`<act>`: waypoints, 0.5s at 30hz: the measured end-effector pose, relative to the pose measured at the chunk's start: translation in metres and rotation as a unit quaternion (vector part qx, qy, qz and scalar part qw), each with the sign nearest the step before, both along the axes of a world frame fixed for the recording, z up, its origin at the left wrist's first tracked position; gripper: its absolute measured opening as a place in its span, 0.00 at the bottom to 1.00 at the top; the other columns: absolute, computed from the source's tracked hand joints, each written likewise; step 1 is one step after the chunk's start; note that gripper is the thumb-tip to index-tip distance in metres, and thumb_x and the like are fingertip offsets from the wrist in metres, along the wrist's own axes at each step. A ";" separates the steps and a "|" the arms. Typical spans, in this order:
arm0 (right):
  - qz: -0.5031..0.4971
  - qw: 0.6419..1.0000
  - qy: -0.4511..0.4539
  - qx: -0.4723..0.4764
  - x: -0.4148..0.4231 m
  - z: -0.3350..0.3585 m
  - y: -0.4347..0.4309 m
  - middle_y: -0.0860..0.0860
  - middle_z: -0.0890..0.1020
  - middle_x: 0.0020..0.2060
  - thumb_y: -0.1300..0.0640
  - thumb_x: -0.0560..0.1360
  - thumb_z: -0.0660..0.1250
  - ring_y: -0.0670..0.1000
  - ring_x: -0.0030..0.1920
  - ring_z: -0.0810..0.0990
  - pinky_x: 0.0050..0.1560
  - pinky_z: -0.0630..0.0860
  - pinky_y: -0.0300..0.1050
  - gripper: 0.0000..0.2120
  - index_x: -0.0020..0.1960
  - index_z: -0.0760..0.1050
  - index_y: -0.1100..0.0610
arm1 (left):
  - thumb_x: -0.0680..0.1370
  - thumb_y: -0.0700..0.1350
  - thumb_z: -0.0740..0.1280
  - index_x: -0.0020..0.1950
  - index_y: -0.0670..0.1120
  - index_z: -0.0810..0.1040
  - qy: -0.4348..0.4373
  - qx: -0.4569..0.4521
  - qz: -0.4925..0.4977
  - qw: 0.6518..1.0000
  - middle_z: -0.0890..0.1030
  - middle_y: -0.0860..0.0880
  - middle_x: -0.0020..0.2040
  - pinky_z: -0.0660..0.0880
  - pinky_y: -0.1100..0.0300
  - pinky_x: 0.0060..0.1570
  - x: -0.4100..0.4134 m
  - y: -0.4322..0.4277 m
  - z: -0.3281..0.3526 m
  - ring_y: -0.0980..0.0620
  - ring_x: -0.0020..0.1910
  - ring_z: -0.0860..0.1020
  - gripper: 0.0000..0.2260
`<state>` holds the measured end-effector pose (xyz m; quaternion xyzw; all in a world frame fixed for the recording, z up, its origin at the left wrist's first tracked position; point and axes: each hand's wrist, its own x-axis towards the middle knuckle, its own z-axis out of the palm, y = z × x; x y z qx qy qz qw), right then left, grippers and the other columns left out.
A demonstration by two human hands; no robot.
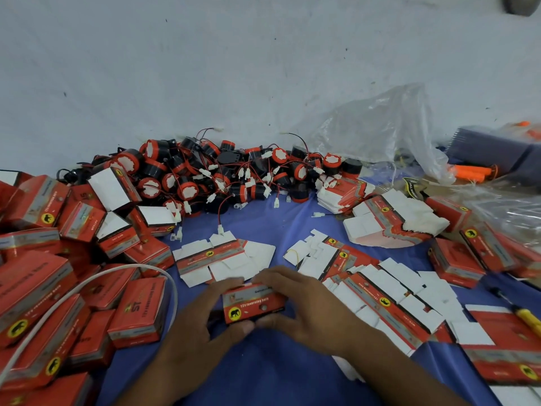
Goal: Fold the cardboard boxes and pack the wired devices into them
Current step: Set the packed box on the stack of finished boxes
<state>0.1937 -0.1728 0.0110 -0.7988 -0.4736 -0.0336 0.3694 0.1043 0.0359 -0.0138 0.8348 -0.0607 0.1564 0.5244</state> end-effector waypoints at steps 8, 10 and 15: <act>-0.400 0.910 -0.068 0.087 0.059 0.043 -0.126 0.43 0.77 0.56 0.55 0.71 0.77 0.45 0.53 0.78 0.51 0.73 0.39 0.25 0.64 0.72 0.44 | 0.74 0.52 0.70 0.62 0.63 0.72 0.048 0.029 0.064 0.996 0.79 0.63 0.57 0.76 0.67 0.54 0.000 0.003 -0.002 0.66 0.56 0.78 0.18; -0.552 0.827 -0.097 0.048 0.073 0.039 -0.172 0.55 0.75 0.61 0.58 0.70 0.77 0.60 0.59 0.74 0.58 0.73 0.54 0.27 0.66 0.72 0.53 | 0.76 0.47 0.71 0.60 0.63 0.72 0.051 0.056 0.058 0.995 0.81 0.62 0.56 0.75 0.66 0.56 0.000 0.001 -0.003 0.66 0.55 0.78 0.17; -0.620 0.773 -0.064 -0.122 0.079 0.016 -0.212 0.64 0.72 0.68 0.53 0.75 0.71 0.68 0.67 0.68 0.69 0.63 0.63 0.26 0.71 0.73 0.55 | 0.76 0.45 0.71 0.60 0.59 0.76 0.049 0.081 0.073 0.993 0.82 0.60 0.52 0.71 0.78 0.49 0.002 0.003 -0.006 0.68 0.55 0.77 0.16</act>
